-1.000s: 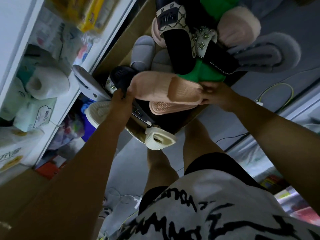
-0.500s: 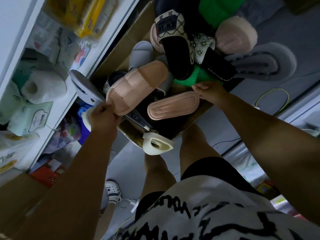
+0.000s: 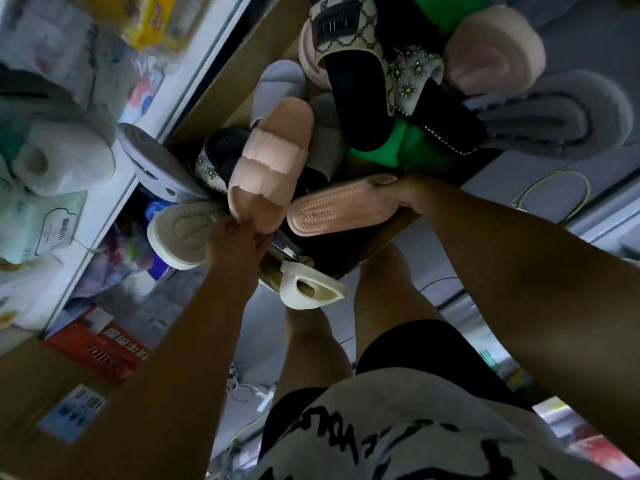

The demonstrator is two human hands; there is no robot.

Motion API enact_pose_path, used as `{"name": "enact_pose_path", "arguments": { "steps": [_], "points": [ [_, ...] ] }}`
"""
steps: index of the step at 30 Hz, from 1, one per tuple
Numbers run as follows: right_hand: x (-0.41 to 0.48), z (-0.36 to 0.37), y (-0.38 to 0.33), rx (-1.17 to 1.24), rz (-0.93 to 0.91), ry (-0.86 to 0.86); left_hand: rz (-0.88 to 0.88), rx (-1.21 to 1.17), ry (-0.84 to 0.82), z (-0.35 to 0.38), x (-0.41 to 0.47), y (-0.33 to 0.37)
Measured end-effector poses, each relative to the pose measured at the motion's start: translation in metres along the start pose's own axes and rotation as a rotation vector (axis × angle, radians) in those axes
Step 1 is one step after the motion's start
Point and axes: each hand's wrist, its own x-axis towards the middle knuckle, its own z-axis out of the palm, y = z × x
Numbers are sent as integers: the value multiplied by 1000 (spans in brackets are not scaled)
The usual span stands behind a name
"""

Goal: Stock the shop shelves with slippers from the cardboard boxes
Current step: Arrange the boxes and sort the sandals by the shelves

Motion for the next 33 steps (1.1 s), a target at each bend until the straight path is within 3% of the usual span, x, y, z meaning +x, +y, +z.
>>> {"name": "enact_pose_path", "arguments": {
  "steps": [5, 12, 15, 18, 21, 28, 33],
  "points": [
    [-11, -17, 17, -8, -101, 85, -17, -33, -6, 3, -7, 1],
    [-79, -36, 36, 366, -361, 9, -3, -163, -20, -8, -41, 1],
    [-122, -41, 36, 397, -504, 121, -6, -303, -35, -20, -56, -4],
    [-161, -45, 27, 428, -667, 241, -120, -557, -120, -33, -67, -8],
    [-183, -40, 12, 381, -807, 356, -36, -552, -79, -43, -76, -12],
    [-171, 30, -14, 88, -1030, 580, -84, -606, -47, -50, -80, -31],
    [-143, 66, 10, -23, -979, 688, -107, -639, -30, -44, -75, -51]
  ]
}}
